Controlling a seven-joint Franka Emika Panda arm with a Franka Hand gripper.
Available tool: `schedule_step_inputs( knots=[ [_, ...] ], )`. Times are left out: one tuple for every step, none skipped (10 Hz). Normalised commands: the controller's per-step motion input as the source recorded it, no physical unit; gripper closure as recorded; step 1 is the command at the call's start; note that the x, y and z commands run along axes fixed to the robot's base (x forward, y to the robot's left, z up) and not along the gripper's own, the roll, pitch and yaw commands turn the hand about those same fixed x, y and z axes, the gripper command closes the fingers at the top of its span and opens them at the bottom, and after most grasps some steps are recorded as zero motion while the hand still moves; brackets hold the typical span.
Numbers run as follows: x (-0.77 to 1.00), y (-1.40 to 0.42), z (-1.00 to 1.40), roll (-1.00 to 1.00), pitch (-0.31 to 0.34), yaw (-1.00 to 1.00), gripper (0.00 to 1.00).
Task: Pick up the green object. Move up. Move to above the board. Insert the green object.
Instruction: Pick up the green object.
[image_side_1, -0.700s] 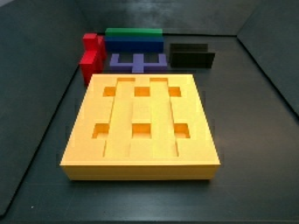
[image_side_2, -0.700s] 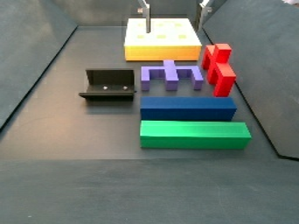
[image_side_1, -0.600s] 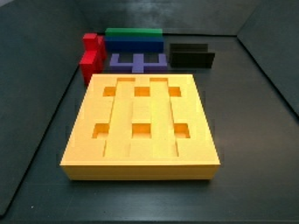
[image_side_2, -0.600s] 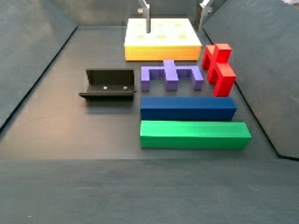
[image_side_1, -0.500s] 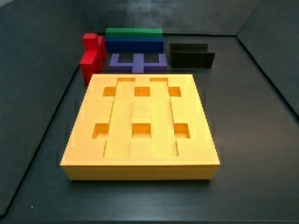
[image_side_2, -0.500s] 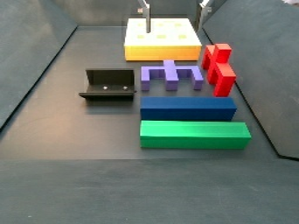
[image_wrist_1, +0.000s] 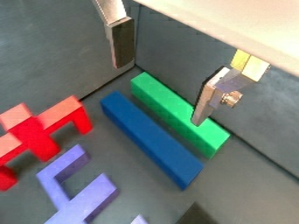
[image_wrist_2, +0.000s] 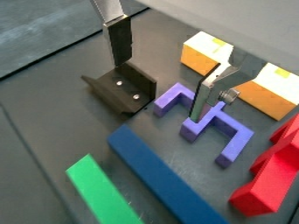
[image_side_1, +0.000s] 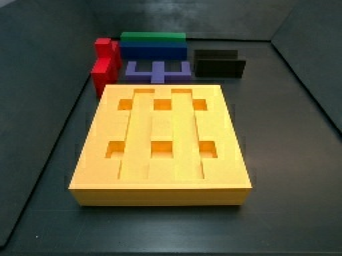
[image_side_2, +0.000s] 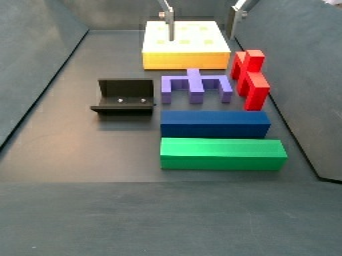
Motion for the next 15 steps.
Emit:
schedule_step_inputs(
  knots=[
    [0.0, 0.46, 0.0, -0.22, 0.0, -0.19, 0.0],
    [-0.06, 0.56, -0.1, -0.13, 0.0, -0.33, 0.0],
    [-0.09, 0.43, -0.27, -0.03, 0.099, -0.57, 0.0],
    [-0.03, 0.21, -0.41, -0.01, 0.164, -0.82, 0.0],
    [-0.01, 0.11, -0.42, 0.0, 0.161, -0.9, 0.0],
    [0.0, 0.03, -0.29, 0.0, 0.139, -0.97, 0.0],
    [-0.01, 0.0, -0.18, 0.0, 0.121, -0.99, 0.0],
    [-0.02, 0.0, -0.15, 0.0, 0.116, -0.98, 0.0],
    [-0.03, 0.01, -0.15, 0.0, 0.123, -0.97, 0.0],
    [-0.09, 0.12, -0.11, 0.0, 0.117, -0.86, 0.0],
    [-0.15, 0.27, -0.1, 0.0, 0.133, -0.71, 0.0],
    [-0.13, 0.25, -0.13, 0.0, 0.146, -0.74, 0.0],
    [-0.09, 0.17, -0.11, 0.0, 0.129, -0.83, 0.0],
    [-0.06, 0.11, -0.08, 0.0, 0.114, -0.87, 0.0],
    [-0.05, 0.07, -0.09, 0.0, 0.117, -0.91, 0.0]
  ],
)
